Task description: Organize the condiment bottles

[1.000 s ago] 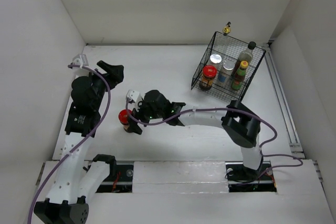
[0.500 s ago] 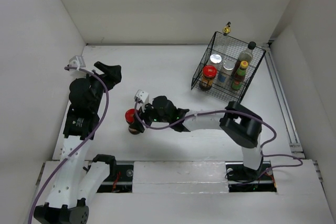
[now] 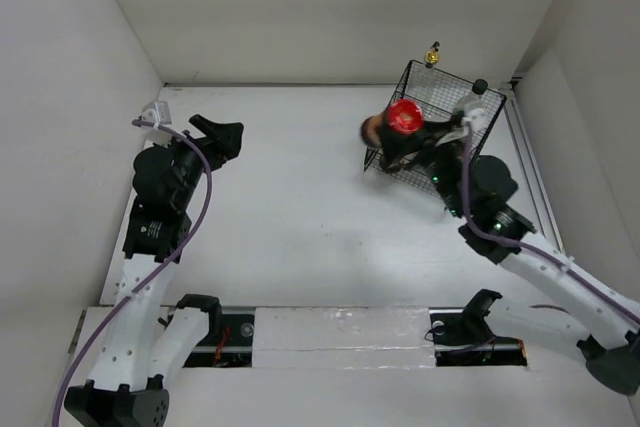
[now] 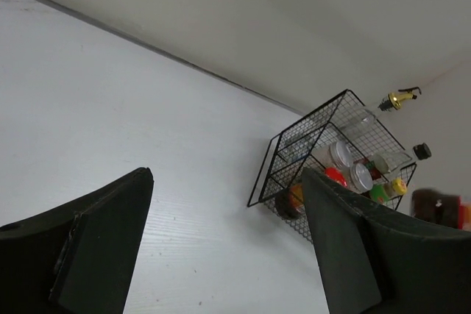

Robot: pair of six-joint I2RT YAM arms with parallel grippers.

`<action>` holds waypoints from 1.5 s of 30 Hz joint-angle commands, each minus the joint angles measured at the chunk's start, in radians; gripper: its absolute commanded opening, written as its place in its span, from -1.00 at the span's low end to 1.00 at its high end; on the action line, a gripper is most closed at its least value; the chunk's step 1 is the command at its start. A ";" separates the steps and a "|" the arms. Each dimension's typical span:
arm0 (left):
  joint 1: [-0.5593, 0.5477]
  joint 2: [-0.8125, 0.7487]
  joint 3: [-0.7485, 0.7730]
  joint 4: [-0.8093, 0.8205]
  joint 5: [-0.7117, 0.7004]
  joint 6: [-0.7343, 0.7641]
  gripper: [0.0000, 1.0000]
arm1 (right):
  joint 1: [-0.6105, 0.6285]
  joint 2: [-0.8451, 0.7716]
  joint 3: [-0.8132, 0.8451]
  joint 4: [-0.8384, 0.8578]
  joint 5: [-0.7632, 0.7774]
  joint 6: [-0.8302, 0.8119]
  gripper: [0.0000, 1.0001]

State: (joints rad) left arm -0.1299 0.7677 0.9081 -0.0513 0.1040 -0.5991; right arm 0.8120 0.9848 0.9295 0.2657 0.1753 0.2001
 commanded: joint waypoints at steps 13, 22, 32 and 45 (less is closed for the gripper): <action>-0.004 0.093 -0.023 0.090 0.121 0.004 0.62 | -0.506 -0.034 -0.089 -0.180 0.215 0.140 0.06; -0.004 0.113 -0.023 0.090 0.131 0.004 0.65 | -0.563 0.067 -0.147 -0.076 0.188 0.171 0.04; -0.004 0.122 -0.023 0.090 0.131 0.004 0.74 | -0.542 0.132 -0.233 -0.034 0.188 0.222 0.04; -0.004 0.131 -0.014 0.080 0.151 0.013 0.91 | -0.502 0.123 -0.273 -0.057 0.228 0.231 0.77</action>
State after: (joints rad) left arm -0.1303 0.9039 0.8913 -0.0151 0.2363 -0.5991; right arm 0.2974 1.1503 0.6514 0.1116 0.3820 0.4137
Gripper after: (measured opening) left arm 0.953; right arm 0.874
